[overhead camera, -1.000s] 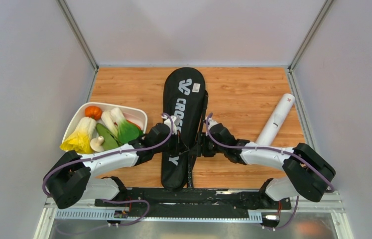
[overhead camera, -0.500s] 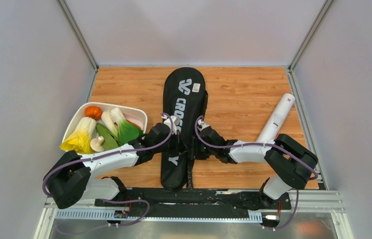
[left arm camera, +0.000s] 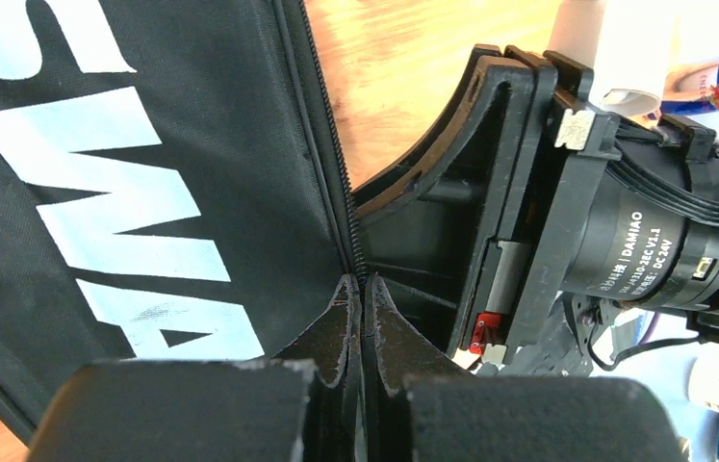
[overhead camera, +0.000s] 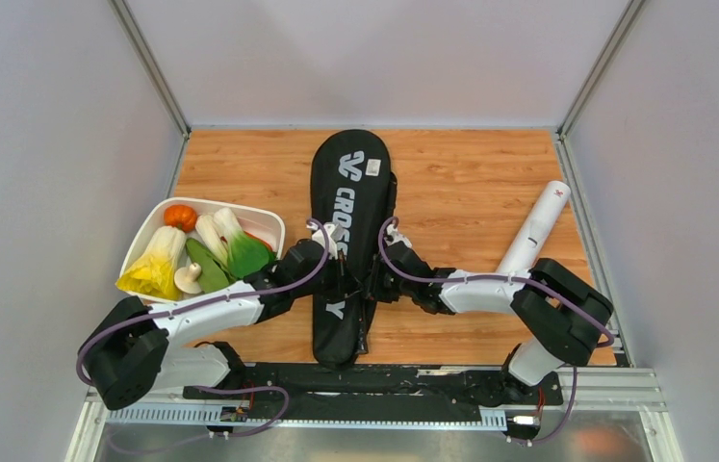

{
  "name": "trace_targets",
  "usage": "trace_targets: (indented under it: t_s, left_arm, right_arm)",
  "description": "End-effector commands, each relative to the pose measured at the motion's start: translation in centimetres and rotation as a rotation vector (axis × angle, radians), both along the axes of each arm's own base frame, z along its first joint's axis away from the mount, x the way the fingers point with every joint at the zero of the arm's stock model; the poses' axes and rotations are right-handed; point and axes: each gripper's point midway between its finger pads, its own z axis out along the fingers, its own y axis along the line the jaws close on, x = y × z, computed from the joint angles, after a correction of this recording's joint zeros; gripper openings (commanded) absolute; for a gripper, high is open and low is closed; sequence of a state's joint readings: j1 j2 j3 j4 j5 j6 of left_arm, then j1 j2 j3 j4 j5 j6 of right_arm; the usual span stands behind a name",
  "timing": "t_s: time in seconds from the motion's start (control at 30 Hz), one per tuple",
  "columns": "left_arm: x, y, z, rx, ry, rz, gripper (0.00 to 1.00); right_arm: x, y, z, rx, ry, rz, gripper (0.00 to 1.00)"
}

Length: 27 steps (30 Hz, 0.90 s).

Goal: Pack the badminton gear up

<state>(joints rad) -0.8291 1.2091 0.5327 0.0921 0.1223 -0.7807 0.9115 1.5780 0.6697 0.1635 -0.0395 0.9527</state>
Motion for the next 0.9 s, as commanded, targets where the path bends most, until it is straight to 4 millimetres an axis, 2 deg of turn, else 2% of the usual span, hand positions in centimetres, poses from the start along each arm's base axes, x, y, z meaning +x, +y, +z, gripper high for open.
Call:
trace_targets:
  t_s: [0.0, 0.27, 0.5, 0.77, 0.83, 0.87]
  left_arm:
    - [-0.4, -0.5, 1.4, -0.067, -0.007, -0.008, 0.0]
    - [-0.7, -0.6, 2.1, -0.124, 0.013, 0.014, 0.0]
    - [-1.1, -0.2, 3.3, -0.175, 0.006, 0.031, 0.0]
    - [-1.0, 1.3, 1.1, -0.1, 0.02, 0.088, 0.0]
    - [-1.0, 1.6, 0.7, -0.057, 0.012, 0.075, 0.05]
    - [-1.0, 1.8, 0.5, -0.035, 0.012, 0.072, 0.13]
  right_arm:
    - [3.8, 1.9, 5.0, 0.15, -0.105, -0.144, 0.0]
    - [5.9, 1.8, 4.2, 0.214, -0.067, -0.254, 0.0]
    - [7.2, 2.1, 4.6, 0.232, -0.054, -0.277, 0.0]
    - [8.1, 1.3, 4.6, 0.223, -0.06, -0.321, 0.0]
    - [8.1, 1.4, 4.4, 0.201, -0.078, -0.292, 0.0]
    - [8.0, 1.3, 4.2, 0.186, -0.081, -0.282, 0.0]
